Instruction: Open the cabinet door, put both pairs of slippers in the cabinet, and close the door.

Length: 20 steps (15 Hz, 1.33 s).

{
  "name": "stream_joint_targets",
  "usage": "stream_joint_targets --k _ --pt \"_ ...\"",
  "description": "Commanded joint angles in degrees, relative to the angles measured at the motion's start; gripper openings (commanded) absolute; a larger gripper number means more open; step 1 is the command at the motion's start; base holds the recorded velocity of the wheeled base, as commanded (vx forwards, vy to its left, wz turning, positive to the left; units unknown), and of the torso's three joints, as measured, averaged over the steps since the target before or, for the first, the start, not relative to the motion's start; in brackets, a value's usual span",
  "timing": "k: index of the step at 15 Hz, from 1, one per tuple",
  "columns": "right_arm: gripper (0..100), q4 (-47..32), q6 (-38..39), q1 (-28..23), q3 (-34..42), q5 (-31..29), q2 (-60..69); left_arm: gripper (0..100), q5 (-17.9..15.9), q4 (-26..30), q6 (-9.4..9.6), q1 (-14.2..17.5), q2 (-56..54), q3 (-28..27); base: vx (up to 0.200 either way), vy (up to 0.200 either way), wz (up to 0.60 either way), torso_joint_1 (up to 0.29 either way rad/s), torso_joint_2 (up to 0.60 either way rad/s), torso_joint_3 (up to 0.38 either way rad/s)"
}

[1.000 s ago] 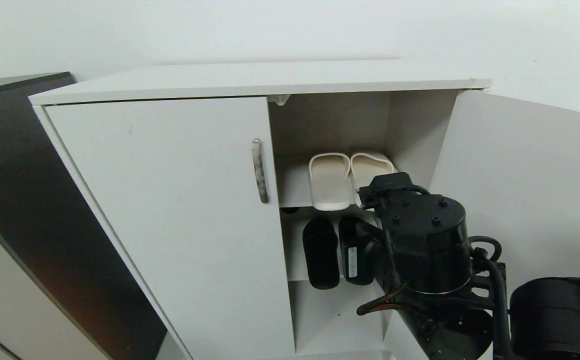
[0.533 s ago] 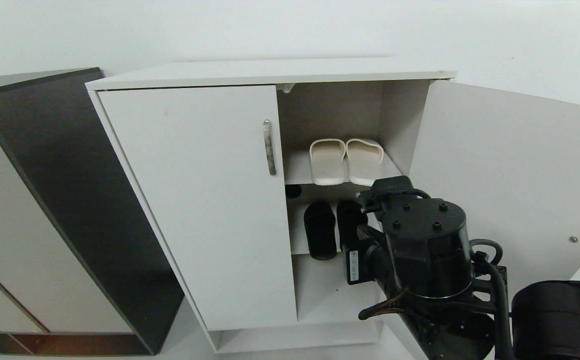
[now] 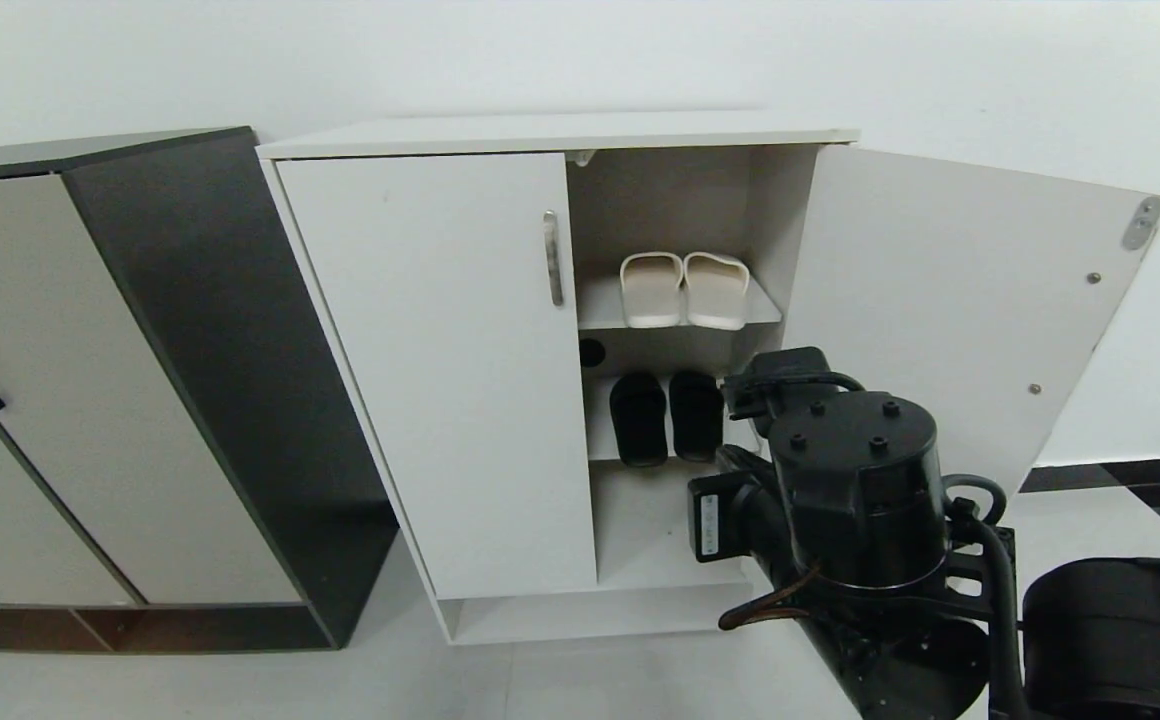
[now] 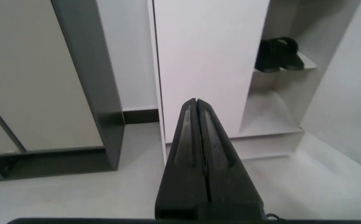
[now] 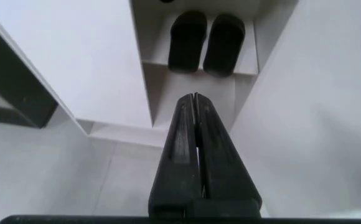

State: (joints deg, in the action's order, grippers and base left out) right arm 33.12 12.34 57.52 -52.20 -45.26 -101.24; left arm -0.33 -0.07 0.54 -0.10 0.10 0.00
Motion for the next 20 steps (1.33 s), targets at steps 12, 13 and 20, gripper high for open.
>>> stream_joint_targets --k 12,13,20 --pt "0 0.7 -0.6 -0.6 0.6 0.4 -0.9 0 0.0 0.0 -0.01 0.0 0.0 0.0 0.0 0.0 0.0 0.0 0.0 0.0" --pt "0 0.8 -0.6 -0.7 0.6 0.4 -1.2 0 0.0 0.0 -0.01 0.0 0.0 0.0 0.0 0.0 0.0 0.0 0.0 0.0" --pt "0 1.2 -0.6 -1.4 1.5 1.8 -1.6 0 -0.1 0.0 0.08 0.0 0.0 0.0 0.0 0.0 0.0 0.012 -0.12 -0.172"
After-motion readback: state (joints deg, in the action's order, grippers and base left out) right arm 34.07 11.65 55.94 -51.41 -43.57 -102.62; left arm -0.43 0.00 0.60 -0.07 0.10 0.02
